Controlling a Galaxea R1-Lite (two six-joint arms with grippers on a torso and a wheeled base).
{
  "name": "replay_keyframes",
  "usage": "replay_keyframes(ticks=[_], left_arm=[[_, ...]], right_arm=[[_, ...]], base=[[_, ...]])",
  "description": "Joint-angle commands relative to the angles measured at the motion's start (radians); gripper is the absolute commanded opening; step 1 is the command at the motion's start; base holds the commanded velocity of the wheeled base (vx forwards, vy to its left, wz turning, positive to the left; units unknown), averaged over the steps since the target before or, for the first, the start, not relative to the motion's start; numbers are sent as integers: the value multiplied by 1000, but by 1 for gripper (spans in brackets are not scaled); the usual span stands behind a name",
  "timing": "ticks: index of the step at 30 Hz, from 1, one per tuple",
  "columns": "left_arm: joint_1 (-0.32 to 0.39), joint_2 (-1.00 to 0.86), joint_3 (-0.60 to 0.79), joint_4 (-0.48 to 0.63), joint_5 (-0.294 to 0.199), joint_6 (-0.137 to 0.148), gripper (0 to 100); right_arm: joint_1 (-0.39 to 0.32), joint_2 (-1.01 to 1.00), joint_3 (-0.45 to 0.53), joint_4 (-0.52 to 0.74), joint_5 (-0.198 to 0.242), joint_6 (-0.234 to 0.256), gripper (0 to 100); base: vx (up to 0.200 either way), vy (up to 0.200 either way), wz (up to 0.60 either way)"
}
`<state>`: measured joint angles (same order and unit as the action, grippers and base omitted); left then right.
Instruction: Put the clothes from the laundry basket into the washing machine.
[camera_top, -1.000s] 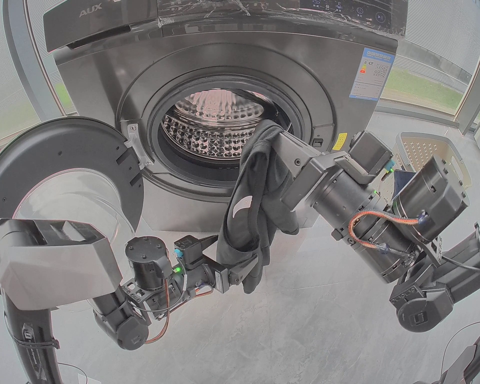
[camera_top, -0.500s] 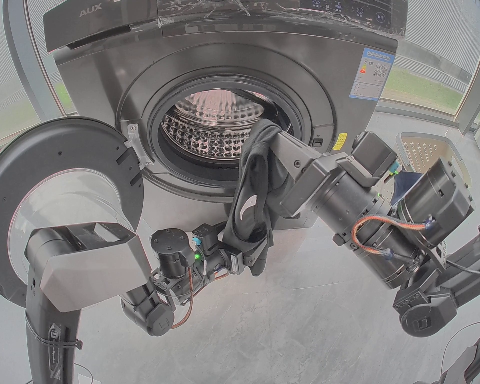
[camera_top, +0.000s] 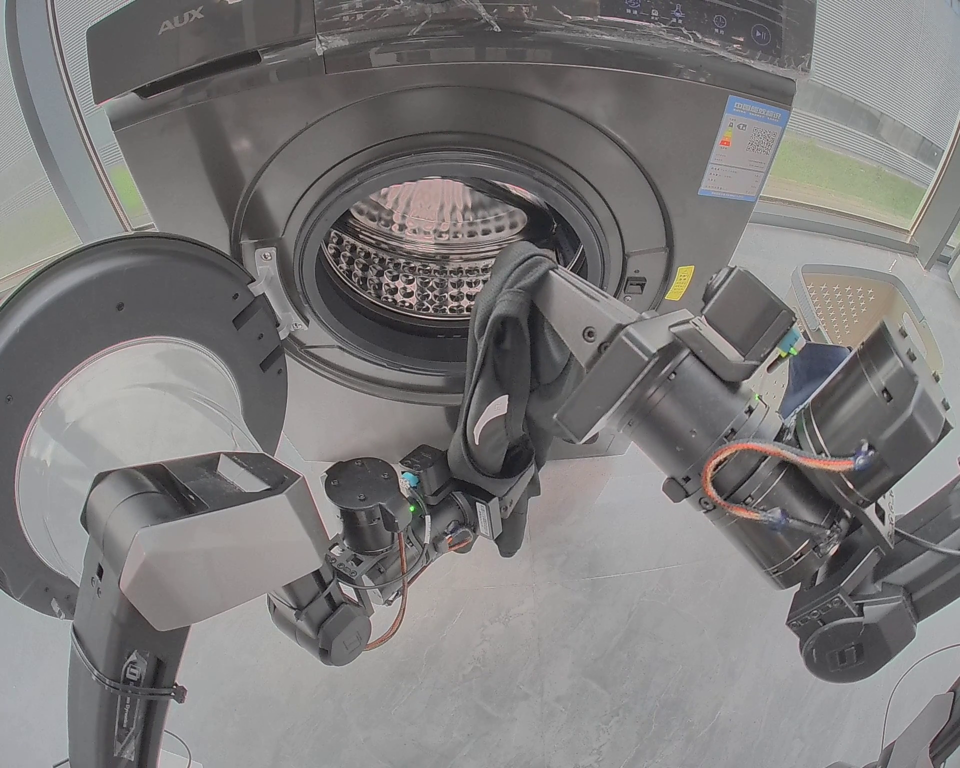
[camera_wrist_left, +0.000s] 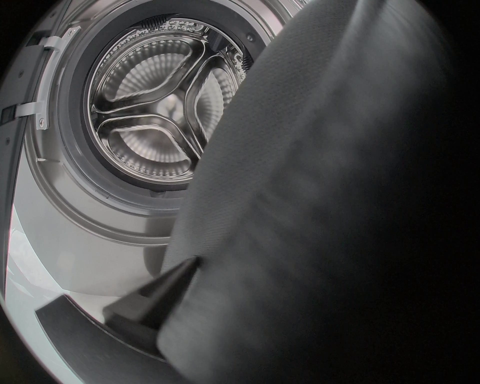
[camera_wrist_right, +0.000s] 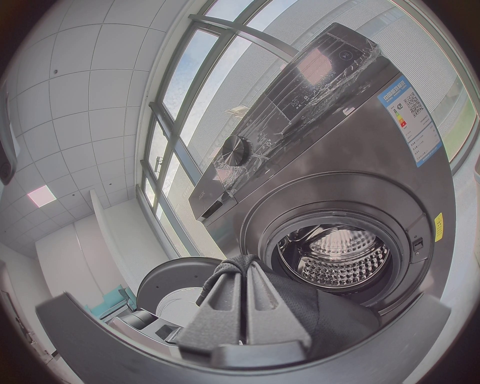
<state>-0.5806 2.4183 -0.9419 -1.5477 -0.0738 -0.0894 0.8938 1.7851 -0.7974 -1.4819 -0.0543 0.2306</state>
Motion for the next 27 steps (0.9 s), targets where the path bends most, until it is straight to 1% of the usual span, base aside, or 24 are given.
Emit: replay_keyframes(ticks=[1, 3, 4, 5, 8, 11, 13, 15, 17, 18, 19, 24, 27], left_arm=[[2, 25, -41, 0, 14, -7, 0], [7, 31, -61, -2, 35, -27, 0], [10, 30, -61, -2, 42, -32, 0], [10, 30, -60, -3, 43, -33, 0], [28, 10, -41, -3, 48, -36, 0], [41, -54, -5, -3, 65, -39, 0], [51, -110, 35, -2, 65, -53, 0], [53, -140, 54, -2, 66, -61, 0], [54, -219, 112, -3, 65, -73, 0], [54, -223, 115, -3, 65, -75, 0], [53, -285, 163, -2, 63, -82, 0], [36, -421, 279, -3, 58, -81, 0], [18, -492, 330, -3, 52, -79, 0]], right_arm=[[0, -6, 7, -1, -10, 1, 0], [-18, -18, 21, 6, -16, 1, 0], [-24, -21, 26, 5, -16, -1, 0], [-29, -21, 29, 5, -16, 1, 0], [-79, -32, 53, 3, -27, -1, 0], [-101, -50, 76, 5, -27, 1, 0], [-113, -55, 98, 6, -27, -1, 0], [-122, -53, 106, 6, -29, -1, 0], [-154, -46, 127, 6, -30, -1, 0], [-159, -46, 129, 6, -30, -1, 0], [-176, -38, 141, 5, -30, 1, 0], [-207, 20, 141, -11, -30, 1, 0], [-208, 33, 146, -12, -30, 3, 0]], base=[[0, 0, 0], [0, 0, 0], [0, 0, 0], [0, 0, 0], [0, 0, 0], [0, 0, 0], [0, 0, 0], [0, 0, 0], [0, 0, 0], [0, 0, 0], [0, 0, 0], [0, 0, 0], [0, 0, 0]])
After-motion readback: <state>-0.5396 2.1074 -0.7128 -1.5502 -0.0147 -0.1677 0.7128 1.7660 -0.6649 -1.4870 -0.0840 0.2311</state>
